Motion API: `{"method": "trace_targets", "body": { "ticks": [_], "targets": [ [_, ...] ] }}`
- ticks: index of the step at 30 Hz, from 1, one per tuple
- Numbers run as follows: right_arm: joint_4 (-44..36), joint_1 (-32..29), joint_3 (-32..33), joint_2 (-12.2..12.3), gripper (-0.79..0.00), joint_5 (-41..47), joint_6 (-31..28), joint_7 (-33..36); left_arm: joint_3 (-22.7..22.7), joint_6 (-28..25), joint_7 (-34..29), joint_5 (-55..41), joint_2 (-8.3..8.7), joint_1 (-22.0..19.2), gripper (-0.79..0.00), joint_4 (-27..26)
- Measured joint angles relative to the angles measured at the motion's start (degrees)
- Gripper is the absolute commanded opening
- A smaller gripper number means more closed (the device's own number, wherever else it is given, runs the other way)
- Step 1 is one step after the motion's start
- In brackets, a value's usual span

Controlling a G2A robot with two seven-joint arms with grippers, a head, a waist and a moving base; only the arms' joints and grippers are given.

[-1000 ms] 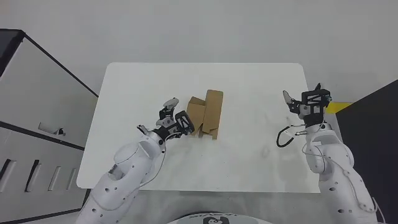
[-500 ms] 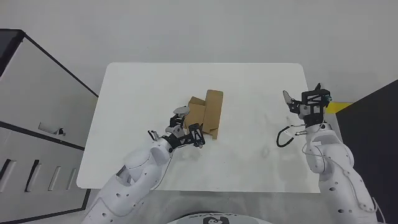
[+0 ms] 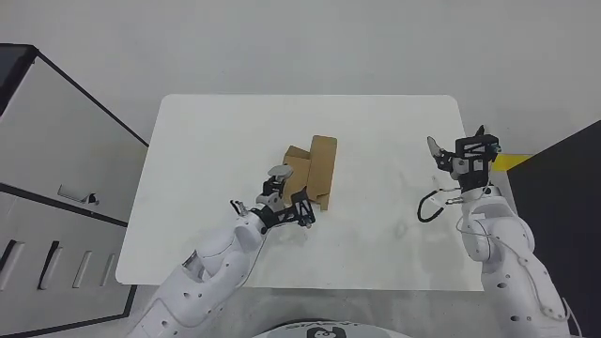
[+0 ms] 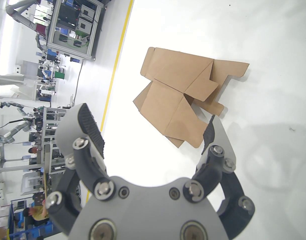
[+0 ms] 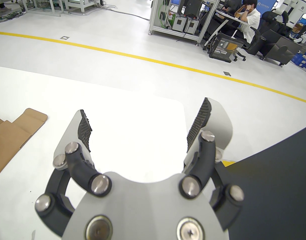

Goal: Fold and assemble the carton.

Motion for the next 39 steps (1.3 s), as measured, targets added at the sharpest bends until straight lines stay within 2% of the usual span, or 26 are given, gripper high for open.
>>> {"method": "trace_targets", "body": {
  "ticks": [10,16,28,39],
  "targets": [
    [0.0,0.0,0.0,0.0,0.0,0.0,0.0,0.0,1.79,5.33,0.27,3.55,-0.41,-0.41,0.0,3.77],
    [0.0,0.0,0.0,0.0,0.0,0.0,0.0,0.0,1.8,5.13,0.26,3.69,-0.4,-0.4,0.0,3.86],
    [0.0,0.0,0.0,0.0,0.0,0.0,0.0,0.0,4.33,3.69,-3.82,12.72,-0.52,-0.27,0.0,3.98],
    [0.0,0.0,0.0,0.0,0.0,0.0,0.0,0.0,5.05,3.86,-4.45,13.58,-0.72,-0.56,0.0,4.96]
  ]
}}
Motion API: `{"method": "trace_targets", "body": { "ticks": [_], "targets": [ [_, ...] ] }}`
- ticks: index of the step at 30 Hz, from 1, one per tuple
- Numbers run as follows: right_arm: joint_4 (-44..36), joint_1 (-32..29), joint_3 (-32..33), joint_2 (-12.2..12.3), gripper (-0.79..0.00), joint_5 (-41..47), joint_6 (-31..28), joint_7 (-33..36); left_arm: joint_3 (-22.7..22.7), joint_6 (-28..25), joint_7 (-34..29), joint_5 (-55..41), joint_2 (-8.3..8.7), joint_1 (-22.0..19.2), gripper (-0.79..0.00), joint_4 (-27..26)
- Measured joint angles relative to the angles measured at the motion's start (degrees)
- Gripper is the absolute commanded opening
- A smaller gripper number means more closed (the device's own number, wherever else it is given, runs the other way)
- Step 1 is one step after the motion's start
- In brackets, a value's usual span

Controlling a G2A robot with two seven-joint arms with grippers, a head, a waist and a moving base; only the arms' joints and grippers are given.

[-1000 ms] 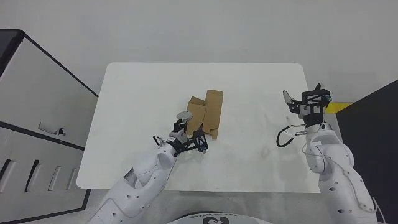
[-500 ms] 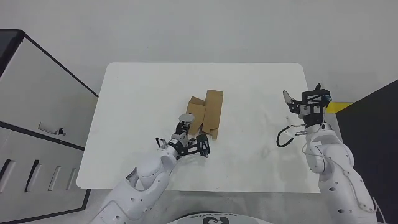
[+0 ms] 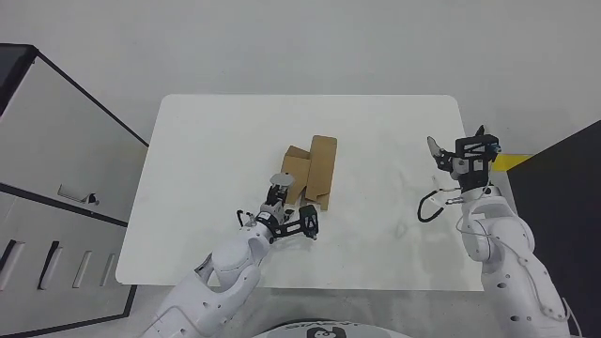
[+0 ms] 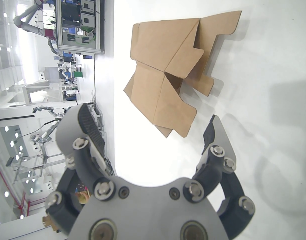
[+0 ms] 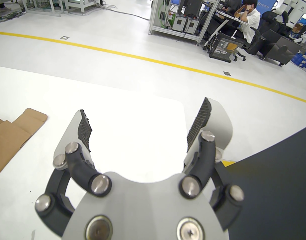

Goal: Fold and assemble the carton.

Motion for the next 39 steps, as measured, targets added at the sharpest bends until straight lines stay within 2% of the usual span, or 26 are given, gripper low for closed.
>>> {"method": "trace_targets", "body": {
  "ticks": [10,26,35,37,39],
  "targets": [
    [0.0,0.0,0.0,0.0,0.0,0.0,0.0,0.0,0.95,4.09,-1.7,-0.22,-0.85,-1.01,0.0,2.93],
    [0.0,0.0,0.0,0.0,0.0,0.0,0.0,0.0,1.25,5.63,0.21,-0.73,-1.27,-1.45,0.0,5.08],
    [0.0,0.0,0.0,0.0,0.0,0.0,0.0,0.0,1.28,6.08,0.26,-0.81,-1.6,-1.72,-0.191,5.96],
    [0.0,0.0,0.0,0.0,0.0,0.0,0.0,0.0,1.27,6.07,0.37,-0.77,-1.66,-1.74,-0.256,6.11],
    [0.0,0.0,0.0,0.0,0.0,0.0,0.0,0.0,1.23,6.04,0.53,-0.77,-1.7,-1.78,-0.28,6.32]
  ]
}}
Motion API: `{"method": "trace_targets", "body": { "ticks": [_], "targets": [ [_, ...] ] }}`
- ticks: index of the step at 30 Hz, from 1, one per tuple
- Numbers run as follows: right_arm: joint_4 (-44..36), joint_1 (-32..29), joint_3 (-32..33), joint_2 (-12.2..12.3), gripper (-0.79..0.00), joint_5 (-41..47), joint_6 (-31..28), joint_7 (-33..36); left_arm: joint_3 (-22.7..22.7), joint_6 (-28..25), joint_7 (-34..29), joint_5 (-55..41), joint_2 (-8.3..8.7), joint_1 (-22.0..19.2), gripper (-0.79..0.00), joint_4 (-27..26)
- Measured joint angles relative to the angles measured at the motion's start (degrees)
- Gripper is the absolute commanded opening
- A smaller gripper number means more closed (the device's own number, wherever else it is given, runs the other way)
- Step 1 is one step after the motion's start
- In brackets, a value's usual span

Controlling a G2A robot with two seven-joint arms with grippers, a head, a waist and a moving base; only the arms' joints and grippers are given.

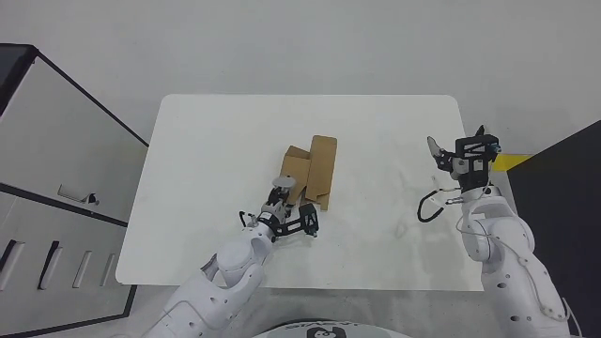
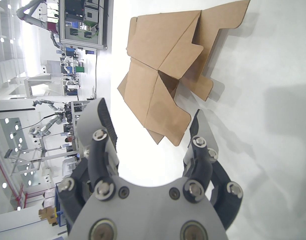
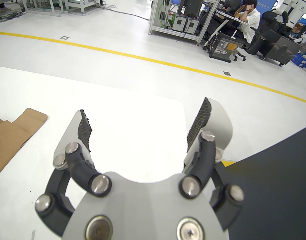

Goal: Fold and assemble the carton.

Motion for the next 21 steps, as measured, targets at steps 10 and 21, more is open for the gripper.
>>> {"method": "trace_targets", "body": {
  "ticks": [10,21],
  "targets": [
    [0.0,0.0,0.0,0.0,0.0,0.0,0.0,0.0,0.05,0.14,0.6,-0.15,-0.32,-0.29,-0.339,1.17],
    [0.0,0.0,0.0,0.0,0.0,0.0,0.0,0.0,0.31,0.54,1.76,-0.25,-0.67,-0.68,-0.339,2.33]
  ]
}}
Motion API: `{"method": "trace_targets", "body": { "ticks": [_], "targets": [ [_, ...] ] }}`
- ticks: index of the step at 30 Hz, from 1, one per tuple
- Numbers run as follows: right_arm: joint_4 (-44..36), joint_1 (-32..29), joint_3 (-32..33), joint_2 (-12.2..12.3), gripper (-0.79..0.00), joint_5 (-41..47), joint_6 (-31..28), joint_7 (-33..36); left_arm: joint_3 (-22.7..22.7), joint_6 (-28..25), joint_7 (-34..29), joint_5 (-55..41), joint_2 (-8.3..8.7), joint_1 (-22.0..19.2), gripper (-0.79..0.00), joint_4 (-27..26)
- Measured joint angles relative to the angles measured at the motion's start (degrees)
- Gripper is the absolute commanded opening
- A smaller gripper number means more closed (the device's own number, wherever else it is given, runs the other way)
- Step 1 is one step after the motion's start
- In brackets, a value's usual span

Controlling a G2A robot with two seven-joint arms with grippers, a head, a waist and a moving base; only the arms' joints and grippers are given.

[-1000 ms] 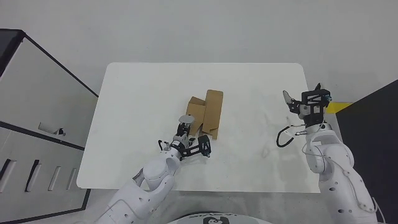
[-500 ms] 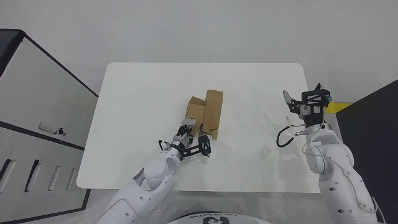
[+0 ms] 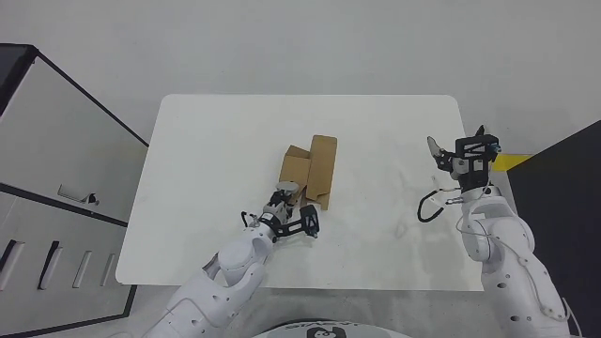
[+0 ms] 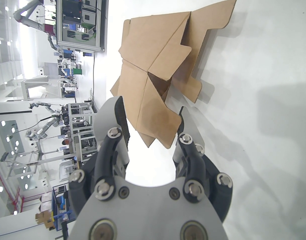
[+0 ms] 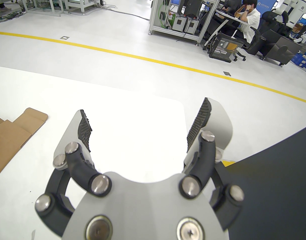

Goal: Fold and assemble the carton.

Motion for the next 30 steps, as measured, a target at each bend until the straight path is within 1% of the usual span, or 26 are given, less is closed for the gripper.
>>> {"method": "trace_targets", "body": {
  "ticks": [5,8,16,18,20,21,23,30],
  "targets": [
    [0.0,0.0,0.0,0.0,0.0,0.0,0.0,0.0,0.24,-0.01,0.27,0.1,-0.17,-0.09,-0.348,0.29],
    [0.0,0.0,0.0,0.0,0.0,0.0,0.0,0.0,0.25,0.13,0.3,0.18,-0.24,-0.12,-0.391,0.37],
    [0.0,0.0,0.0,0.0,0.0,0.0,0.0,0.0,0.21,0.61,0.25,0.22,-0.46,-0.09,-0.434,0.58],
    [0.0,0.0,0.0,0.0,0.0,0.0,0.0,0.0,0.17,0.77,0.21,0.16,-0.51,-0.08,-0.48,0.61],
    [0.0,0.0,0.0,0.0,0.0,0.0,0.0,0.0,0.14,1.02,0.17,0.13,-0.57,-0.06,-0.551,0.62],
    [0.0,0.0,0.0,0.0,0.0,0.0,0.0,0.0,0.12,1.11,0.15,0.15,-0.59,-0.05,-0.61,0.61],
    [0.0,0.0,0.0,0.0,0.0,0.0,0.0,0.0,0.02,1.31,0.12,0.18,-0.63,0.02,-0.785,0.54],
    [0.0,0.0,0.0,0.0,0.0,0.0,0.0,0.0,-0.68,2.14,0.11,0.56,-0.63,0.47,-0.785,-0.62]
  ]
}}
